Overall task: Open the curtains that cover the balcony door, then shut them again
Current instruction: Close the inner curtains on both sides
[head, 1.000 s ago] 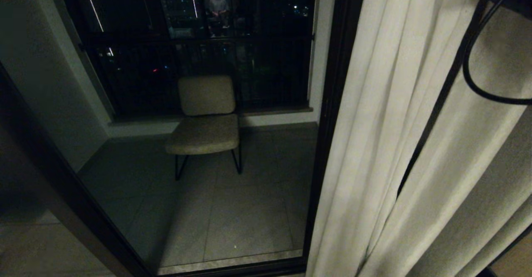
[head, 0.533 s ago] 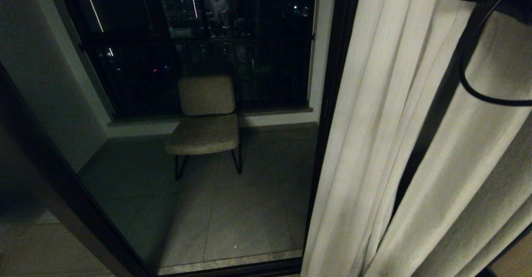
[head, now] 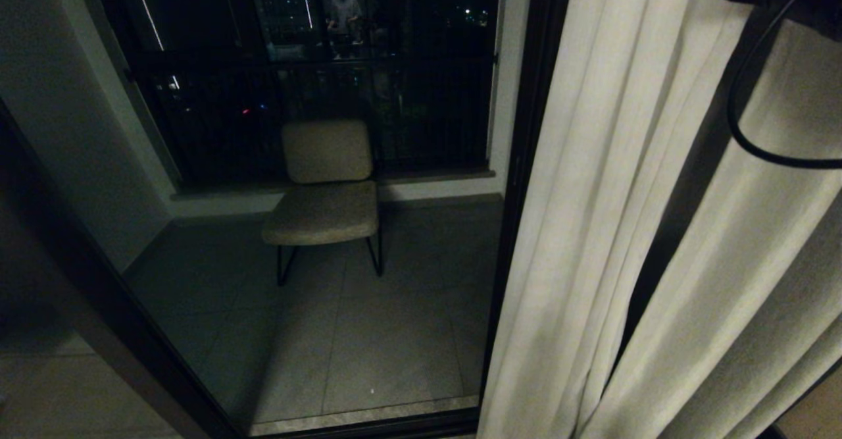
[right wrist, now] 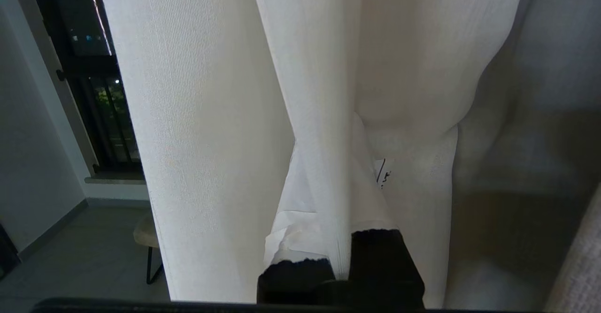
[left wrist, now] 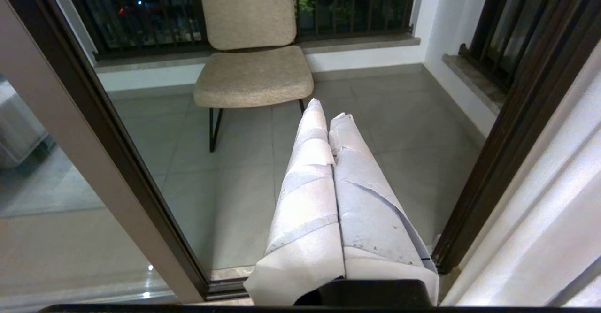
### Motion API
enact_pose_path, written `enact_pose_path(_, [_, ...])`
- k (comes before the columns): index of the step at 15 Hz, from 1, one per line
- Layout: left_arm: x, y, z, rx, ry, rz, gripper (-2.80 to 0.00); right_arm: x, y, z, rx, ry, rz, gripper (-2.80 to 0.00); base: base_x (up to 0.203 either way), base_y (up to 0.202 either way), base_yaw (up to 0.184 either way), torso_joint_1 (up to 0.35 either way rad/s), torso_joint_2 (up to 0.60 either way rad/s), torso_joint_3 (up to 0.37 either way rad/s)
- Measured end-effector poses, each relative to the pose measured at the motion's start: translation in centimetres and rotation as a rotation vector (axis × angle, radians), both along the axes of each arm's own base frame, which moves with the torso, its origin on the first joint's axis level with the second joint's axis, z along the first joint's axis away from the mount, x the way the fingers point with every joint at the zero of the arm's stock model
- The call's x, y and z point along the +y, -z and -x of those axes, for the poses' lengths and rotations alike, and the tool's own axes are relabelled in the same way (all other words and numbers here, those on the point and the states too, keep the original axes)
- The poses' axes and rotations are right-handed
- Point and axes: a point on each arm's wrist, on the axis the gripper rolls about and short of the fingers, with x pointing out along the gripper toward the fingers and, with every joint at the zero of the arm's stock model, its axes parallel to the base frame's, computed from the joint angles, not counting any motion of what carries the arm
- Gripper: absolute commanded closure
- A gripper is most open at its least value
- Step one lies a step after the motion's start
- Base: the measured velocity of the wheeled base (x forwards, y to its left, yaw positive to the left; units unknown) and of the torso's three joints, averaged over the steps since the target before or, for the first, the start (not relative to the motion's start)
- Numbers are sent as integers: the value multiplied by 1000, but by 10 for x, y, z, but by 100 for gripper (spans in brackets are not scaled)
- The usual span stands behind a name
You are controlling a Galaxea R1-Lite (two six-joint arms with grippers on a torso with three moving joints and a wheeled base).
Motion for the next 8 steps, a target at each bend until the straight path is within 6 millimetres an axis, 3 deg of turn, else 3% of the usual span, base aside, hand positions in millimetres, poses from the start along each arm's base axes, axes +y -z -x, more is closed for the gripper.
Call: enact_pose_path(8, [0, 0, 0, 0, 1, -1, 0, -3, 4, 2, 13, 10, 2, 0, 0, 0, 0, 0, 0, 0])
